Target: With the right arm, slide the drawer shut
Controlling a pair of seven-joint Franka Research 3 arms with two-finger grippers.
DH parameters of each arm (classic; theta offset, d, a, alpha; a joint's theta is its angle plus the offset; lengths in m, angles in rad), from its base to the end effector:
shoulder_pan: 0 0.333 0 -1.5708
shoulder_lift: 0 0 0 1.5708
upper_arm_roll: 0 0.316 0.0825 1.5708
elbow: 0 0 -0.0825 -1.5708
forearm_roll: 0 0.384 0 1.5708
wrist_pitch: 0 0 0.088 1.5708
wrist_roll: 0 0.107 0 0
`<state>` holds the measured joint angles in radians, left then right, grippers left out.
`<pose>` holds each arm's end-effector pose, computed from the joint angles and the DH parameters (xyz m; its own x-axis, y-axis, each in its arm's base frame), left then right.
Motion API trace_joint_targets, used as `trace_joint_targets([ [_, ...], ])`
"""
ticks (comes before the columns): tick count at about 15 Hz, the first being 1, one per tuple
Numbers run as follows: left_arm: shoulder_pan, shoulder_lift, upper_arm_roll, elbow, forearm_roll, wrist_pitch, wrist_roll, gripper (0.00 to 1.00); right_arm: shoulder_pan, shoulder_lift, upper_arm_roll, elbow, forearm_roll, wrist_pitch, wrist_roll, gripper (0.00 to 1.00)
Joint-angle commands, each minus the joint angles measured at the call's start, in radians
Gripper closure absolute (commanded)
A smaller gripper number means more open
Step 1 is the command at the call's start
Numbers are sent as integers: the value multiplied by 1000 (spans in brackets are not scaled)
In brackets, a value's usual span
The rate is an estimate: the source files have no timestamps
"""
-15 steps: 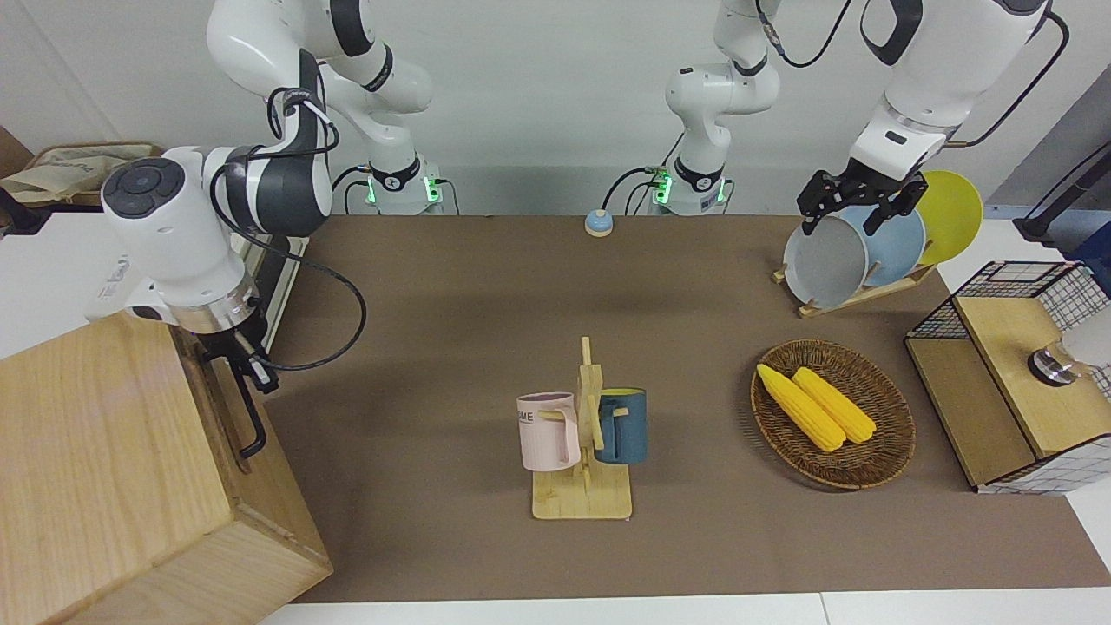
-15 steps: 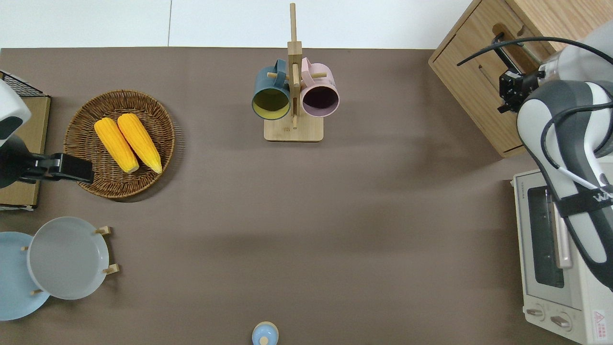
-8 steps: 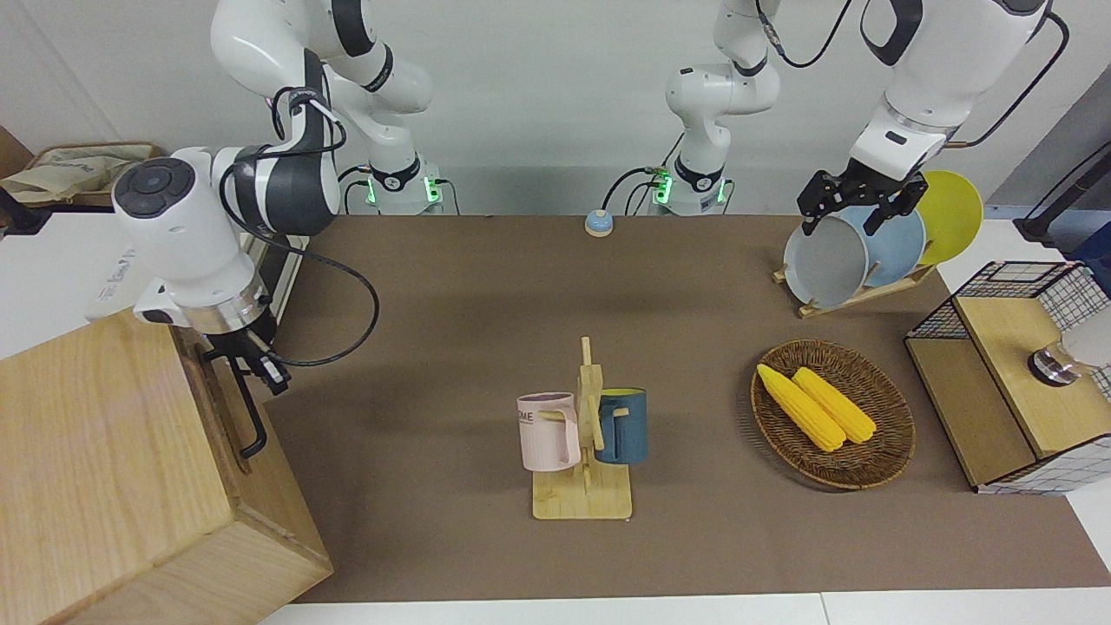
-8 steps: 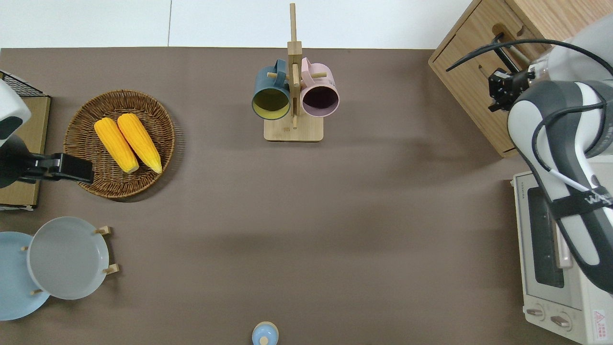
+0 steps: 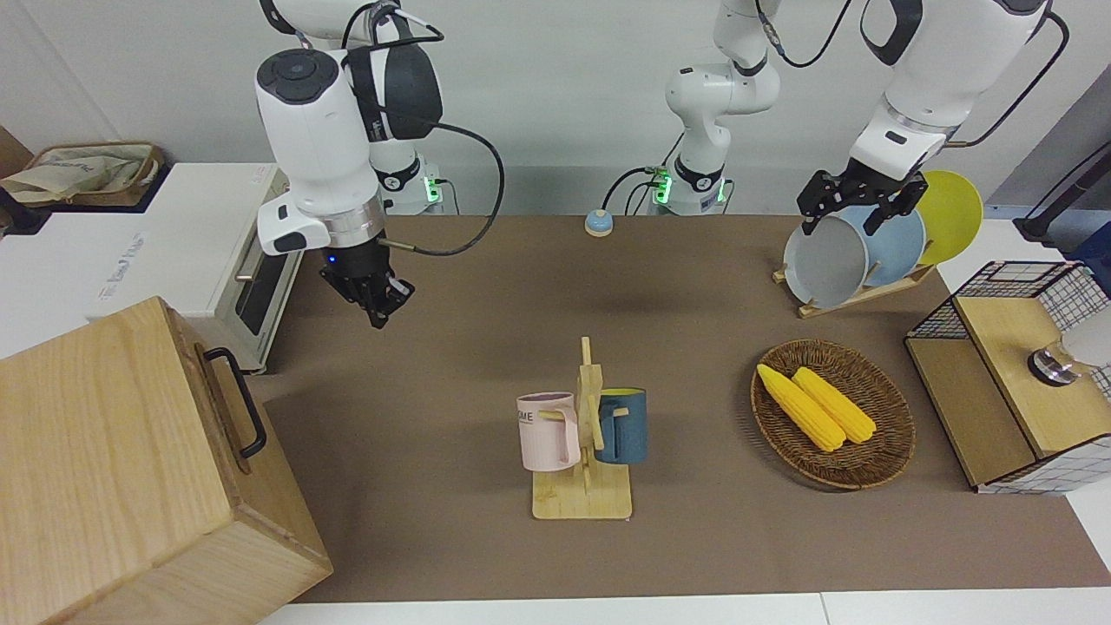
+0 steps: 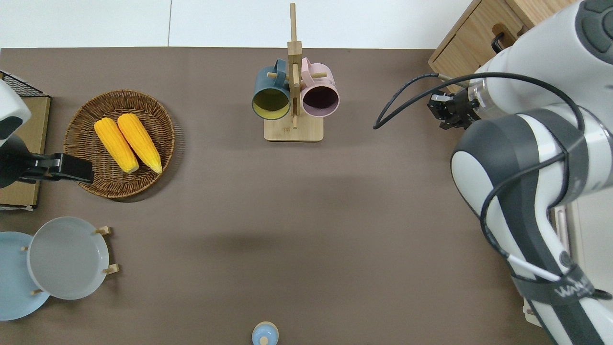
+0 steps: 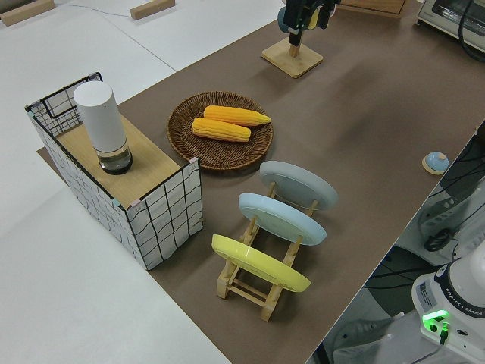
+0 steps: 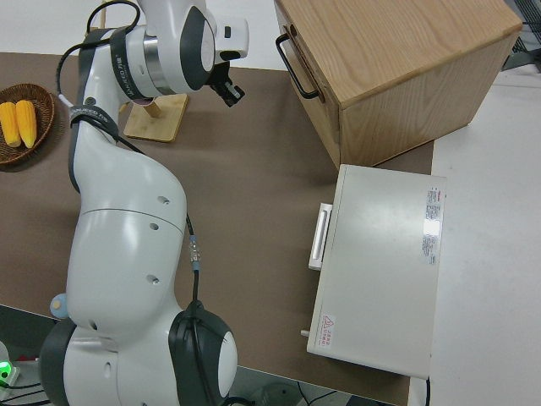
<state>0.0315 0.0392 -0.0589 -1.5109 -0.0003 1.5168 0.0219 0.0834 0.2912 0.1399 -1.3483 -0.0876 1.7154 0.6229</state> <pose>0.5612 -0.0147 0.6261 0.9982 -0.0493 -0.0332 -0.0492 -0.9988 0.0033 0.6422 0.1238 0.5695 0.9179 -0.3861 0.0913 -0.3871 -0.9220 -0.0073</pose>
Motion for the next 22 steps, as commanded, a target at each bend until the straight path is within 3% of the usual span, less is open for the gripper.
trace_joint_targets([
  [1,5,11,-7,24,17,-20,9,7,-7,-199,-5,-197,22,-2,-205,1000],
  [5,5,11,-7,24,17,-20,9,7,-34,-332,-16,-308,23,-46,-389,1000],
  [6,5,11,-7,24,17,-20,9,7,-43,-343,-19,-308,23,-69,-432,1000],
  [10,5,11,-7,26,17,-20,9,7,-77,-353,-94,-307,124,-91,-645,1000],
  [13,5,11,-7,24,17,-20,9,7,-96,-345,-97,-304,134,-89,-693,982],
  [14,5,11,-7,24,17,-20,9,7,-94,-340,-97,-301,134,-89,-689,833],
  [15,5,11,-7,24,17,-20,9,7,-94,-334,-97,-298,134,-89,-683,566],
  [17,5,11,-7,24,17,-20,9,7,-88,-328,-97,-295,128,-88,-648,276],
  [18,5,11,-7,24,17,-20,9,7,-86,-322,-97,-295,126,-88,-625,42],
  [22,5,11,-7,24,17,-20,9,7,-85,-297,-97,-267,118,-86,-608,9],
])
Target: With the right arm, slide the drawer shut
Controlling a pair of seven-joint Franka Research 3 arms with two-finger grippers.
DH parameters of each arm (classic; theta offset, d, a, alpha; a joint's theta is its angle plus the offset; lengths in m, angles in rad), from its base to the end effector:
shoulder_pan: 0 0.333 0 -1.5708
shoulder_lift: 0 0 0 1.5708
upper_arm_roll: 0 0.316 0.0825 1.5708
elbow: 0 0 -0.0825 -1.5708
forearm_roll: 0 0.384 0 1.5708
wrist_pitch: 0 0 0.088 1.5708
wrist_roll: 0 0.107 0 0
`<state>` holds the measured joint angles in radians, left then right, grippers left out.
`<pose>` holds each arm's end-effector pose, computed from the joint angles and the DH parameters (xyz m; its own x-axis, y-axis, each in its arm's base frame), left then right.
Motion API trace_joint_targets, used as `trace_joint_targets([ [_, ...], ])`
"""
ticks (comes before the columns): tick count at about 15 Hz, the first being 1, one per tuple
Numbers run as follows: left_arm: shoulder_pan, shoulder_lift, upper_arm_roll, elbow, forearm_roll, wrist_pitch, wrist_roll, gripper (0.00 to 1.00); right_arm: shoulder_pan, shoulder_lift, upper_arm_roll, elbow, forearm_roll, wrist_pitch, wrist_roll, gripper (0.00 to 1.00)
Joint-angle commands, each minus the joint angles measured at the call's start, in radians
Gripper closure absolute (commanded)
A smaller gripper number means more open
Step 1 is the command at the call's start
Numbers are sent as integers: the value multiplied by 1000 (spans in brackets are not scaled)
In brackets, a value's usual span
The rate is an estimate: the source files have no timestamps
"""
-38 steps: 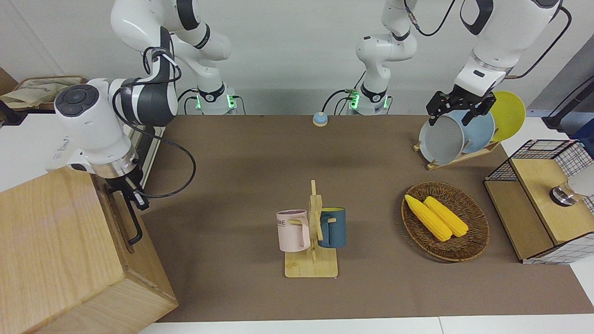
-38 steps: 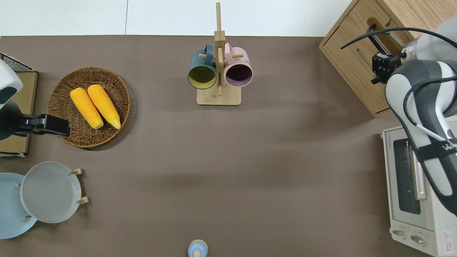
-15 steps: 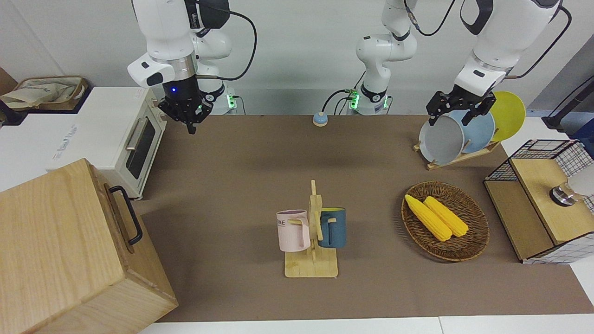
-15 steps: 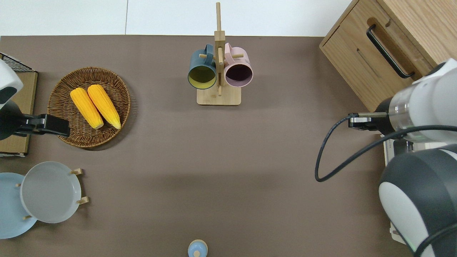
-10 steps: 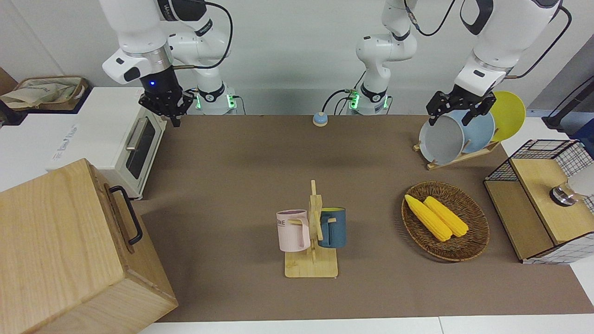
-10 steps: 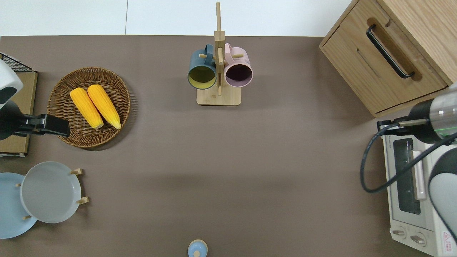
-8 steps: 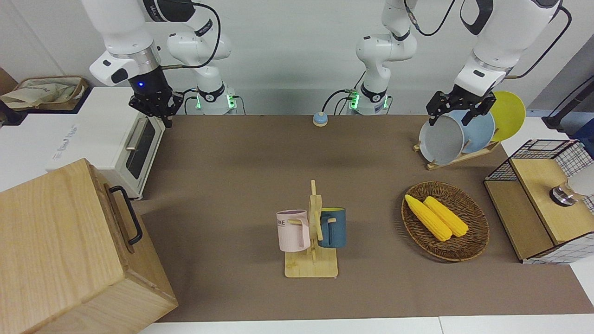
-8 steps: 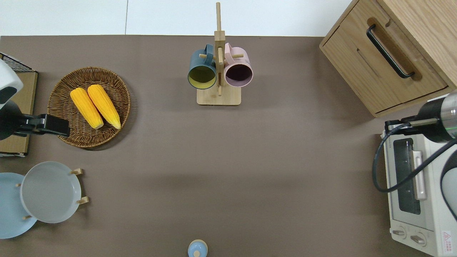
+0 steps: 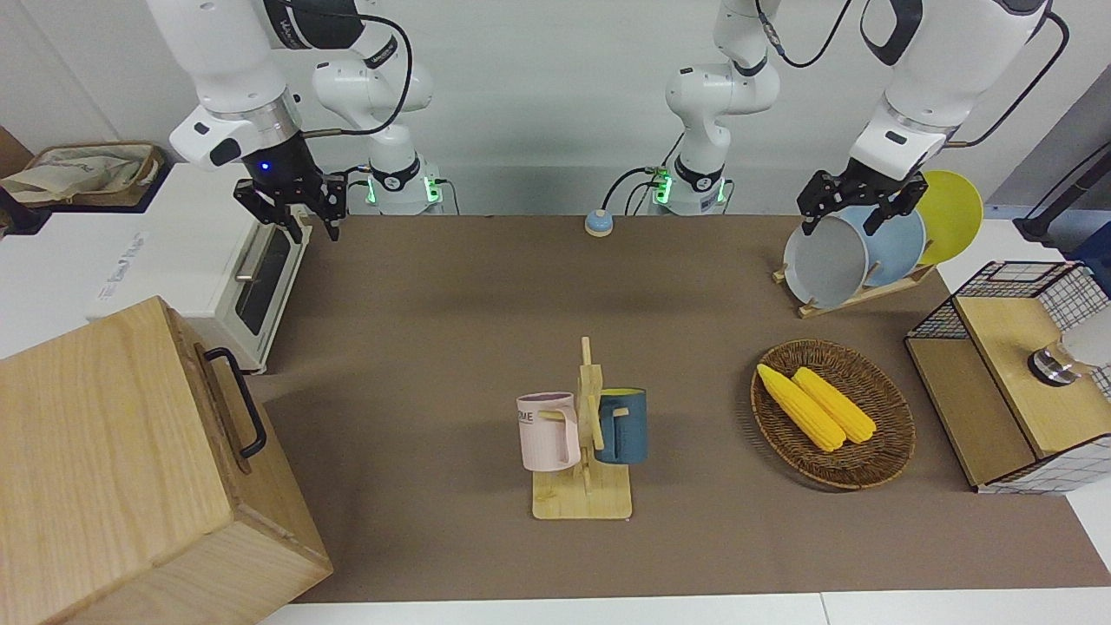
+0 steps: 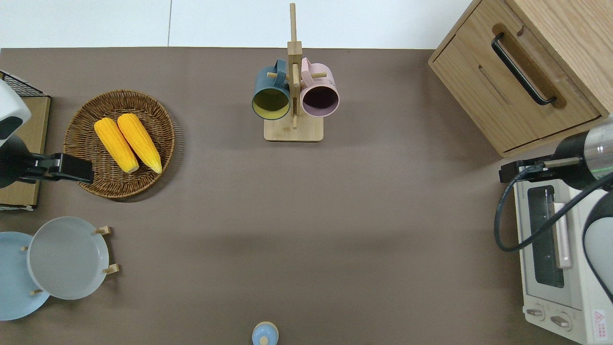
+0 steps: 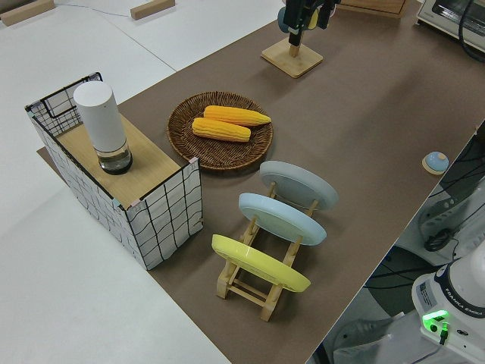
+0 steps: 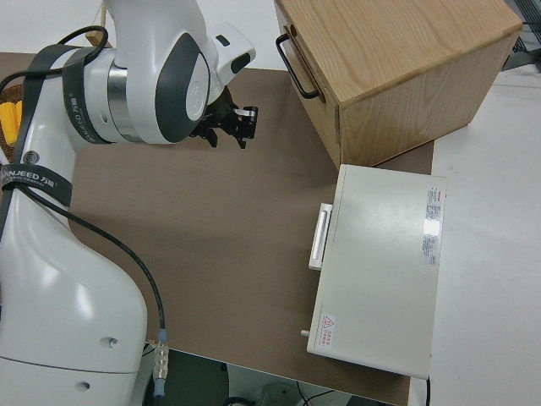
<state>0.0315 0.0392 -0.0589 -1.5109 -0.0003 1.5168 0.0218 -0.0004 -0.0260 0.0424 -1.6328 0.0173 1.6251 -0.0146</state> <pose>0.5612 -0.0147 0.6261 0.9982 -0.0492 -0.0332 -0.0491 -0.9988 0.0033 0.5504 0.0252 0.6143 0.9983 0.0556 0.0185 0.0559 -0.9983 -0.0159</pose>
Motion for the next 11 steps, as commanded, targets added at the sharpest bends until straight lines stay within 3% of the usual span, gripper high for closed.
trace_joint_targets([
  [1,5,11,-7,24,17,-20,9,7,0,30,1,30,12,5,45,9],
  [11,5,11,-7,24,17,-20,9,7,11,54,14,41,-39,15,64,9],
])
